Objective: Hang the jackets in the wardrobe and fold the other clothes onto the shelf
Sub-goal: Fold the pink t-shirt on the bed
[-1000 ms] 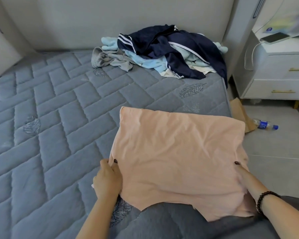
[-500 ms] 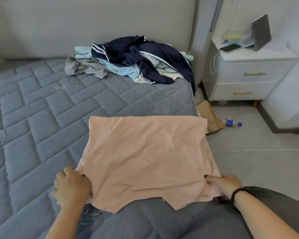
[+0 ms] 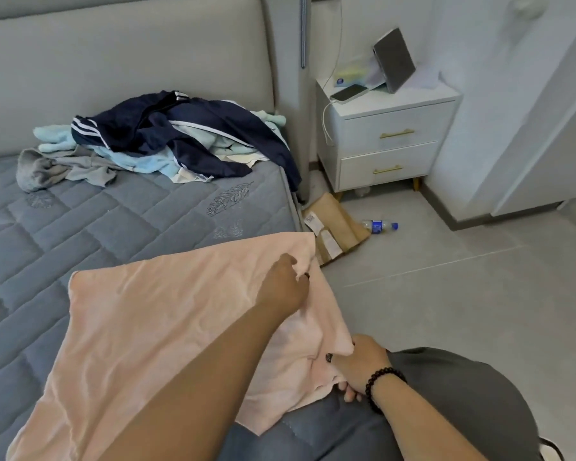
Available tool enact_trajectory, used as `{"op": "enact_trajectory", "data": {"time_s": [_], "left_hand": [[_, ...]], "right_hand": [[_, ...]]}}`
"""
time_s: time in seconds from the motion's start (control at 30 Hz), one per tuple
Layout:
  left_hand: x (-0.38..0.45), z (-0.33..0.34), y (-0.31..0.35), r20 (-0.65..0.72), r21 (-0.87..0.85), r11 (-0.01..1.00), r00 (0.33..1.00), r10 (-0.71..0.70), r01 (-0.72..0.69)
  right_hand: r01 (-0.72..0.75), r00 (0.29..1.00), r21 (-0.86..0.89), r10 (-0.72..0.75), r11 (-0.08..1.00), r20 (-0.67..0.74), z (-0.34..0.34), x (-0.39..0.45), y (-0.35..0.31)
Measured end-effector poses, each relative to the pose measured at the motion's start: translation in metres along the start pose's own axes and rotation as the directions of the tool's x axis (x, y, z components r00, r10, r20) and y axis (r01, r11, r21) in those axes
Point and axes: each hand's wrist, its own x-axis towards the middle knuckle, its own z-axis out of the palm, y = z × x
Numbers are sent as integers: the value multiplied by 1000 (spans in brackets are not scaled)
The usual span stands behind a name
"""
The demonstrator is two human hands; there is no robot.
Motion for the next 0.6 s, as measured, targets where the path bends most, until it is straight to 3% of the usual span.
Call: {"op": "enact_trajectory", "data": {"time_s": [0.13, 0.3, 0.47, 0.6], "left_hand": [[44, 27, 16, 50, 288, 952, 991, -127, 107], [61, 48, 18, 36, 493, 869, 996, -78, 50], [83, 50, 43, -46, 543, 833, 994, -102, 111], [92, 54, 55, -63, 638, 758, 990, -123, 135]], "right_hand": [[-48, 995, -12, 49, 999, 89, -11, 7, 10], [-49, 979, 30, 42, 998, 199, -22, 20, 23], [75, 994, 152, -87, 985, 72, -19, 32, 19], [77, 997, 256, -82, 964, 7, -7, 39, 11]]}}
